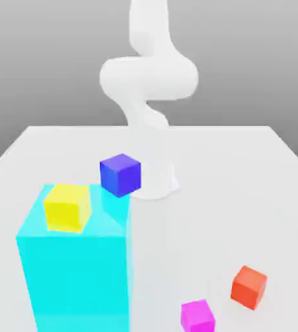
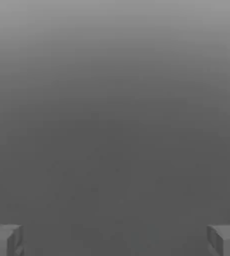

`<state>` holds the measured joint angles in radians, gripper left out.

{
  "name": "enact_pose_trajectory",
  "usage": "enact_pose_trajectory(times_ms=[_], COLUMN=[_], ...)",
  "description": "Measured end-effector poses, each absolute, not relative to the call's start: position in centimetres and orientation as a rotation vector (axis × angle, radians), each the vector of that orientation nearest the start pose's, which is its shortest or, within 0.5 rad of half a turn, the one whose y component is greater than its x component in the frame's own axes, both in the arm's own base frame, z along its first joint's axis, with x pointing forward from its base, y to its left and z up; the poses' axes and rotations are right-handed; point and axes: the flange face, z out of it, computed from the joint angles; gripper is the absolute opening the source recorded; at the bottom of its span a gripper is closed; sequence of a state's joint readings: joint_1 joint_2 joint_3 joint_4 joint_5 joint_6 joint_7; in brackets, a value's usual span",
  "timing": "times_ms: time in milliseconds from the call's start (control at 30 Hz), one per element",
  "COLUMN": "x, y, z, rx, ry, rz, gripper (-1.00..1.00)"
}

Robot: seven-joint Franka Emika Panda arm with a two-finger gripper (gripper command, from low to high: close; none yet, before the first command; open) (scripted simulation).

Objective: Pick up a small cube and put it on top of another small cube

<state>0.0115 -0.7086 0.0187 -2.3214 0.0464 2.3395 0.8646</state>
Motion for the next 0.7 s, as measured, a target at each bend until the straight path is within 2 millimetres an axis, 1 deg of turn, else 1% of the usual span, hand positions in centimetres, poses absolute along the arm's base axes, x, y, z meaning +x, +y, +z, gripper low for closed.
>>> enact_pose_trajectory(times_ms=[67,167,267,333,433,533,633,700], x=[40.6,43.5,45.6,46.4,47.0,46.7,45.4,44.3], y=[2.9,5.3,7.9,9.6,12.2,14.6,17.3,18.4], z=[63.6,58.2,52.5,48.7,42.8,36.8,31.0,27.2], rx=[-2.41,-2.398,-2.389,-2.384,-2.379,-2.374,-2.381,-2.377], ry=[1.166,1.263,1.366,1.438,1.551,1.672,1.784,1.873], rz=[-0.782,-0.63,-0.49,-0.403,-0.285,-0.184,-0.099,-0.056], gripper=[0.0,0.0,0.0,0.0,0.0,0.0,0.0,0.0])
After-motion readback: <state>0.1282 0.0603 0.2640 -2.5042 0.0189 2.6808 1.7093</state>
